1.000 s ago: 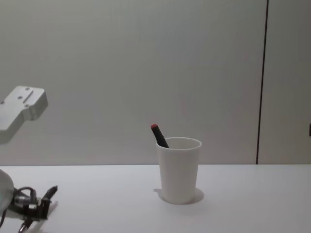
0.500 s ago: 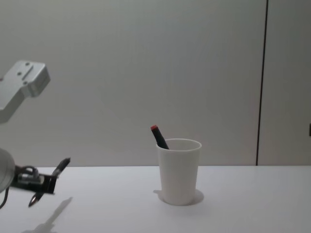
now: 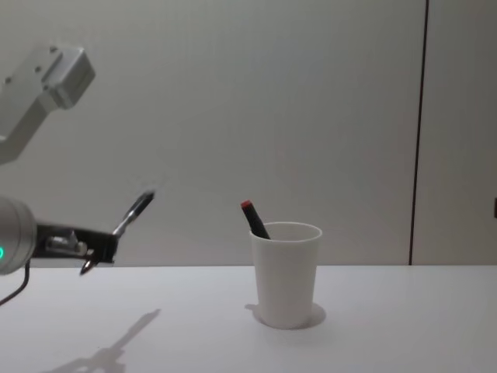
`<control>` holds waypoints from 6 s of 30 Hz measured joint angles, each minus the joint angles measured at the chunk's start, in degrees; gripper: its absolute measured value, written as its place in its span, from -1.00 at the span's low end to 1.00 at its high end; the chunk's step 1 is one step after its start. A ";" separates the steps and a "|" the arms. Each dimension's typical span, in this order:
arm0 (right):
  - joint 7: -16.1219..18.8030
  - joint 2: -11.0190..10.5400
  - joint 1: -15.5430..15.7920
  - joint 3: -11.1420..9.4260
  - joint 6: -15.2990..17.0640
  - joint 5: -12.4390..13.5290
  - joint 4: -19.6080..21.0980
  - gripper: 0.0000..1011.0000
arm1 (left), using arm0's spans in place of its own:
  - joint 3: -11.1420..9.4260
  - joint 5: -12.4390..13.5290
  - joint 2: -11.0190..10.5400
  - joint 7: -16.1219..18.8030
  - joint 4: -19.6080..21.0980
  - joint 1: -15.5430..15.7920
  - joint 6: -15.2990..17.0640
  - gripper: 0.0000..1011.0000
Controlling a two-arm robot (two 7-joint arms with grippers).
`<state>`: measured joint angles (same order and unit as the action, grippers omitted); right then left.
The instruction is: Place the pen into the pen holder.
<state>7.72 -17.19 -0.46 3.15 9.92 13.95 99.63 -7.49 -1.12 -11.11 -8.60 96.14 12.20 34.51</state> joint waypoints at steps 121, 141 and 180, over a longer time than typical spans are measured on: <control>5.30 -1.35 1.24 -1.09 -2.31 4.16 -0.19 0.98 | -10.30 -2.30 1.02 -45.39 -11.75 10.58 -24.35 -0.74; 16.38 -4.57 4.48 -3.54 -5.88 13.42 -0.86 0.98 | -10.35 -2.29 1.02 -45.45 -11.75 10.58 -24.35 -0.74; 39.23 -4.49 3.45 -2.91 -8.94 37.90 -9.82 0.98 | -10.35 -2.29 1.02 -45.44 -11.75 10.58 -24.36 -0.75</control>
<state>46.95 -21.68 2.99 0.25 0.98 51.84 89.81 -17.83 -3.42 -10.09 -54.03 84.39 22.78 10.15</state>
